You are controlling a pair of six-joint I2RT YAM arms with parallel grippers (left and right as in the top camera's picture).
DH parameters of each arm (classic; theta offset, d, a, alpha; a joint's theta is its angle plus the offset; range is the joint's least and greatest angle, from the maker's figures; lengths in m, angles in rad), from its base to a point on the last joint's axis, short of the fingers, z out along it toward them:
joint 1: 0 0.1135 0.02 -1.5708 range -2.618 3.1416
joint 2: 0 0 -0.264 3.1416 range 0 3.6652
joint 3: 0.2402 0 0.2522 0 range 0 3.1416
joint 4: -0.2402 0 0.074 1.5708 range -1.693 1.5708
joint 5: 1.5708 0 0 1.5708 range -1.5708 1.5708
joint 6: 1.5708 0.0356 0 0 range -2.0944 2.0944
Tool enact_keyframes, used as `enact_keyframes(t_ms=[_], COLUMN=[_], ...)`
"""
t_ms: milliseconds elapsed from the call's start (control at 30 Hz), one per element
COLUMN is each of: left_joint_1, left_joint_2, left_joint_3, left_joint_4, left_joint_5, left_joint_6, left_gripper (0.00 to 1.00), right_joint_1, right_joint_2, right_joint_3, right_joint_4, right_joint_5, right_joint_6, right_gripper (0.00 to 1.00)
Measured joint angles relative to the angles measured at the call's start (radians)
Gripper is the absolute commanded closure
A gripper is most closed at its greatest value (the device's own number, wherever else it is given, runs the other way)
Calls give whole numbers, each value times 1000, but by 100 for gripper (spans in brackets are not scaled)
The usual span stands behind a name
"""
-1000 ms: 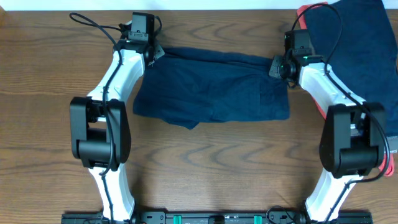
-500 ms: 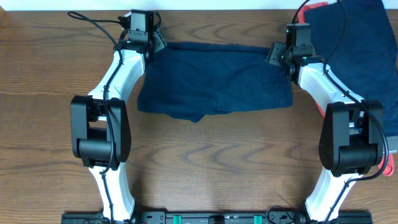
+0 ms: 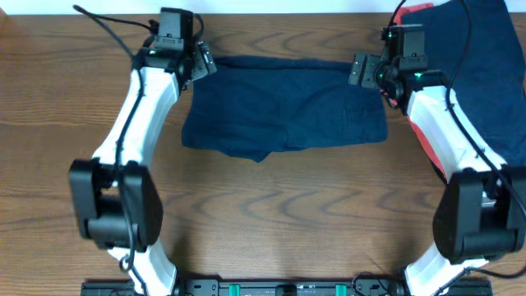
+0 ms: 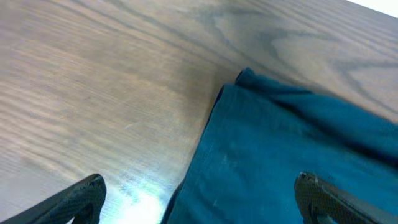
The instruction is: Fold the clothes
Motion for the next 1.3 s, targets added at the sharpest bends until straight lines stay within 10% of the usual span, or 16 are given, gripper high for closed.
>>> enact_keyframes(t_ms=[567, 733, 1033, 1300], left_joint_1=[0, 0, 0, 21], left_joint_2=[182, 233, 271, 271], left_joint_3=[-11, -11, -13, -13], left_joint_4=[-185, -226, -253, -304], left_joint_5=[94, 103, 128, 156], left_joint_6=[255, 276, 286, 268], left_gripper=[8, 28, 94, 94], right_joint_1=[76, 76, 76, 76], right_joint_2=[19, 19, 19, 19], right_joint_3=[0, 0, 0, 0], right_joint_4=[-277, -279, -278, -276], right_joint_5=[-19, -19, -19, -53], right_joint_6=[-38, -39, -42, -43], right_gripper=[1, 1, 1, 3])
